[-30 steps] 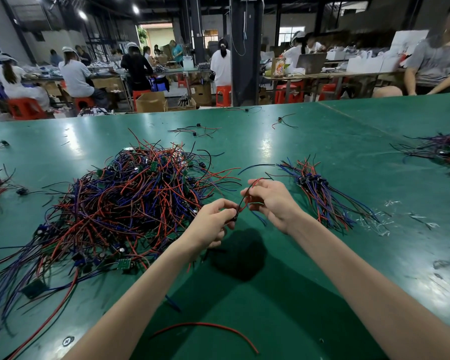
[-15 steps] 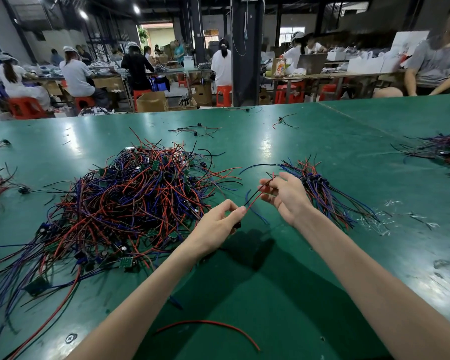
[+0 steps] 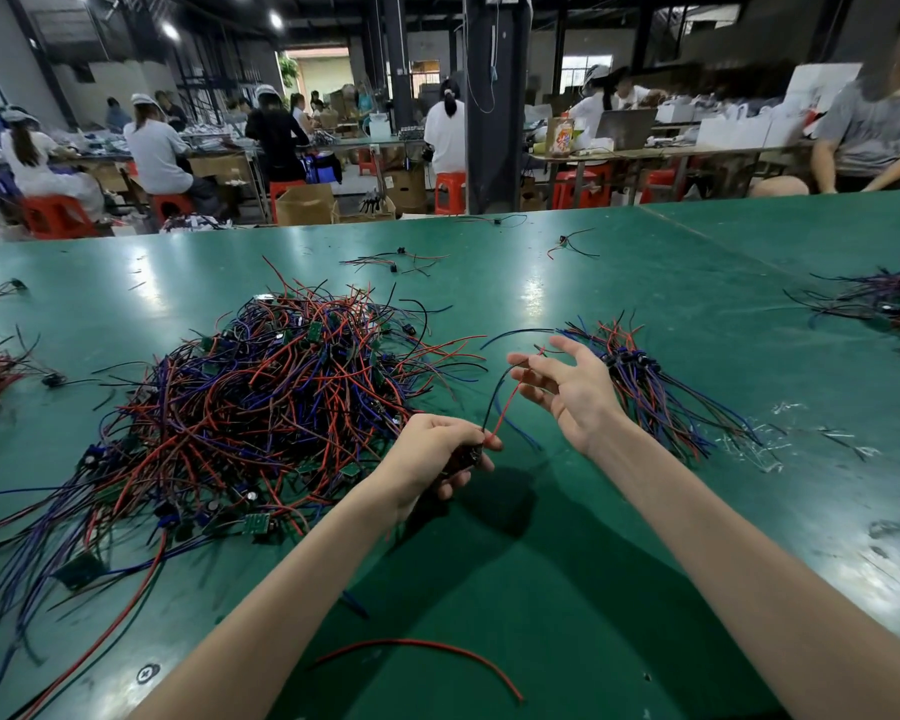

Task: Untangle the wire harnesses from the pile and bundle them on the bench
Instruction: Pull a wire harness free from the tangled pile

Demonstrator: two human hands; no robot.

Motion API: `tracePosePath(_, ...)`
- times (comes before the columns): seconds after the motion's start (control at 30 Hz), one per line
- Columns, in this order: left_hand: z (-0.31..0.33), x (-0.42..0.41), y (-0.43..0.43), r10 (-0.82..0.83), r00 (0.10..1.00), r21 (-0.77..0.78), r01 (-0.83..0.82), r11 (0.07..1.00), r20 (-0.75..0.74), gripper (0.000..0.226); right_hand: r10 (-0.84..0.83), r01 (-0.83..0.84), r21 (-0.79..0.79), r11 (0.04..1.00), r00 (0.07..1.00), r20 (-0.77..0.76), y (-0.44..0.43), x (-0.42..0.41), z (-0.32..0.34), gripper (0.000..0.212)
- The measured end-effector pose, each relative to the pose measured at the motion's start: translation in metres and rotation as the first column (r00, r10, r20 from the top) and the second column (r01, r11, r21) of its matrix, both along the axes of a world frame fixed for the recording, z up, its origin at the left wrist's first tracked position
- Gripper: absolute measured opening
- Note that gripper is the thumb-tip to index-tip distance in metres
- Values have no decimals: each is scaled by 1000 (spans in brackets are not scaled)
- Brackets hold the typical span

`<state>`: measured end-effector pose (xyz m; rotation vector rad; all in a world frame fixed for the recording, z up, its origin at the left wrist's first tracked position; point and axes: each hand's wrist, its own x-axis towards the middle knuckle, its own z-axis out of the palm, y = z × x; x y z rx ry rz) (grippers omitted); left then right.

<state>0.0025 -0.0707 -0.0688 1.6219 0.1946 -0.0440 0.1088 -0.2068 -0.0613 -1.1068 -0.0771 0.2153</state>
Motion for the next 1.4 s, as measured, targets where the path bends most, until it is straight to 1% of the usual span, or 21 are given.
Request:
tracePosePath(0.13,-1,-2,-1,-43,998,58,45,997,-36,23,9,-9,-19,1000,1000,-4,-1,0,1,43)
tracePosePath(0.27,-2,-3,0,-116,992,114,121,986,-48,24,14,-12,-88,996,999,30,-4,1,-1,38)
tracePosePath(0.33,-2,-3,0,-185,980,130,192,973,-69,25,46,-29,-171,985,994,99,-3,-1,-1,37)
tracePosePath(0.43,-1,-5,1,-294,948,160,311,937,-122,24,114,-21,-350,937,962,248,1,-7,-3,39)
tracePosePath(0.5,-1,-6,2,-311,939,204,337,919,-148,22,136,-15,-395,919,950,280,5,-10,-5,42)
tracePosePath(0.53,-2,-6,2,-306,940,217,333,918,-149,21,144,-34,-380,924,953,266,6,-10,-5,41)
tracePosePath(0.63,-5,-6,0,-261,959,199,278,940,-111,21,205,-123,-331,936,952,227,5,-12,-5,26)
tracePosePath(0.77,-4,-5,-1,-226,970,169,238,956,-86,23,220,-119,-346,931,937,271,4,-12,-7,30)
tracePosePath(0.8,-4,-5,-1,-223,971,165,235,958,-89,24,213,-112,-336,935,936,280,3,-12,-7,34)
tracePosePath(0.87,-4,-5,-1,-210,974,155,222,963,-86,25,170,-95,-271,958,949,266,1,-10,-7,54)
tracePosePath(0.93,-3,-5,0,-185,980,134,193,972,-73,25,124,-92,-163,982,973,194,-2,-6,-7,76)
tracePosePath(0.97,-3,-4,0,-169,983,116,176,978,-66,24,114,-100,-103,990,984,140,-3,-4,-7,78)
tracePosePath(1.0,-2,-4,1,-154,986,96,159,983,-60,24,116,-113,-43,993,990,78,-3,-3,-6,72)
tracePosePath(1.07,-1,-3,2,-135,990,76,138,988,-44,24,144,-143,32,989,989,-37,-4,-2,-5,46)
tracePosePath(1.13,-1,-3,3,-130,991,85,132,988,-32,25,183,-179,53,983,978,-98,-4,-3,-5,18)
tracePosePath(1.17,-1,-3,3,-129,991,91,131,987,-29,25,211,-206,56,977,971,-112,-4,-3,-5,10)
tracePosePath(1.23,-2,-3,4,-126,992,94,128,987,-23,25,281,-279,28,960,952,-124,-4,-4,-6,4)
tracePosePath(1.4,-2,-2,6,-101,995,103,103,989,-22,28,414,-429,-161,889,902,-122,-6,-4,-4,9)
